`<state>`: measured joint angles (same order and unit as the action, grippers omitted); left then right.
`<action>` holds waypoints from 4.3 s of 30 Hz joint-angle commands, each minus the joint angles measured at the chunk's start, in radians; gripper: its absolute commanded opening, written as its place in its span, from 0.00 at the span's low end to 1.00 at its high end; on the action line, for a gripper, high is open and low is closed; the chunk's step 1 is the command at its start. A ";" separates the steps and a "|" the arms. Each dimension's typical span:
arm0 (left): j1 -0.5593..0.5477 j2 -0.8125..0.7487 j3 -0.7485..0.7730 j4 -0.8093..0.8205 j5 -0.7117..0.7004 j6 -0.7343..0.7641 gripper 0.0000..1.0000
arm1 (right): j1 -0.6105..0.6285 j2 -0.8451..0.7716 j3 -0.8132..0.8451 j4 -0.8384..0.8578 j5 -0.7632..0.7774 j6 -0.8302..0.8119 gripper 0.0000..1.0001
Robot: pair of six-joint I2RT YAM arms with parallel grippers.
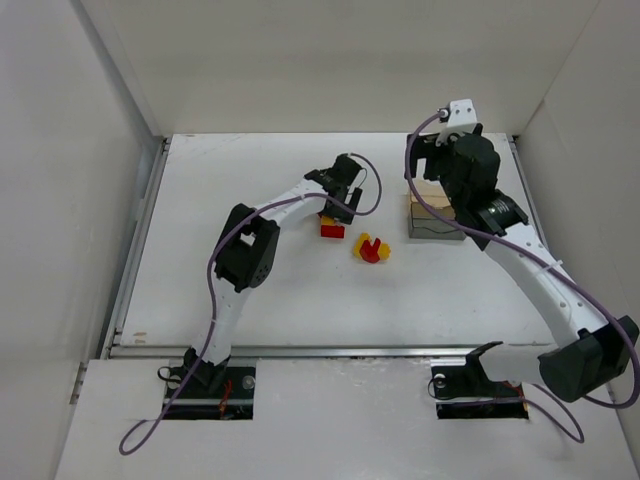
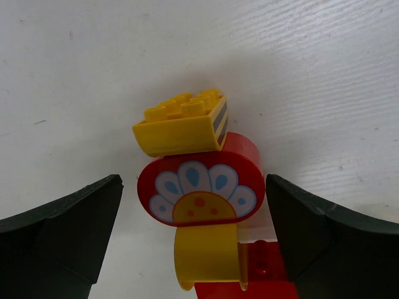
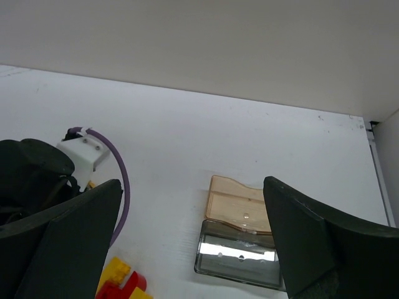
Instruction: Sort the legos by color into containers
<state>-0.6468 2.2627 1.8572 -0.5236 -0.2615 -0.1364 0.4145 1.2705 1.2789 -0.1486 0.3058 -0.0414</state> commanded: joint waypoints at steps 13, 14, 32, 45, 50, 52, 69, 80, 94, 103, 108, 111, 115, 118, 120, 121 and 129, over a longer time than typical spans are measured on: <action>-0.004 -0.014 -0.021 0.077 0.041 -0.045 0.84 | 0.009 -0.045 -0.032 0.038 -0.024 0.044 1.00; -0.004 -0.003 -0.021 0.077 0.041 -0.045 0.84 | 0.009 -0.045 -0.032 0.038 -0.033 0.044 1.00; 0.016 0.028 0.034 0.077 0.042 -0.037 0.55 | 0.027 -0.036 -0.032 0.029 -0.033 0.054 1.00; -0.004 -0.118 -0.018 0.122 0.132 0.151 0.08 | 0.037 -0.045 -0.021 0.017 -0.099 0.054 1.00; -0.004 -0.198 -0.018 0.113 0.335 0.276 0.00 | 0.027 -0.026 0.083 -0.086 -0.131 0.054 1.00; -0.004 -0.242 -0.018 0.112 0.387 0.310 0.00 | 0.003 -0.005 0.118 -0.150 -0.155 0.063 1.00; 0.067 -0.678 -0.331 0.361 0.856 0.793 0.00 | -0.194 -0.057 0.203 -0.217 -0.755 0.132 1.00; 0.119 -0.689 -0.240 0.166 1.402 0.873 0.00 | -0.184 -0.097 0.094 -0.120 -1.246 -0.032 0.85; 0.119 -0.670 -0.194 0.178 1.495 0.750 0.00 | -0.042 0.030 0.143 -0.129 -1.205 -0.106 0.73; 0.119 -0.670 -0.194 0.198 1.495 0.722 0.00 | -0.033 0.088 0.183 -0.109 -1.235 -0.097 0.40; 0.119 -0.670 -0.204 0.250 1.483 0.646 0.00 | -0.033 0.112 0.192 -0.109 -1.297 -0.081 0.00; 0.119 -0.670 -0.228 0.278 1.435 0.595 0.00 | -0.033 0.112 0.183 -0.109 -1.297 -0.071 0.00; 0.151 -0.658 -0.237 0.266 1.388 0.558 0.00 | -0.052 0.078 0.162 -0.086 -1.188 -0.025 0.00; 0.160 -0.649 -0.250 0.217 1.331 0.546 0.00 | -0.088 0.056 0.135 -0.022 -1.142 0.057 0.00; 0.161 -0.640 -0.274 0.208 1.300 0.546 0.00 | -0.108 0.056 0.145 -0.022 -1.078 0.086 0.00; 0.161 -0.640 -0.274 0.208 1.276 0.546 0.00 | -0.108 0.056 0.145 -0.022 -1.061 0.110 0.00; 0.161 -0.629 -0.283 0.197 1.202 0.508 0.00 | -0.172 0.056 0.163 -0.020 -0.742 0.219 0.00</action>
<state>-0.4885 1.6531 1.5776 -0.3393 0.9718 0.3958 0.2668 1.3602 1.4078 -0.2245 -0.6376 0.1108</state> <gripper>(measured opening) 0.621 0.428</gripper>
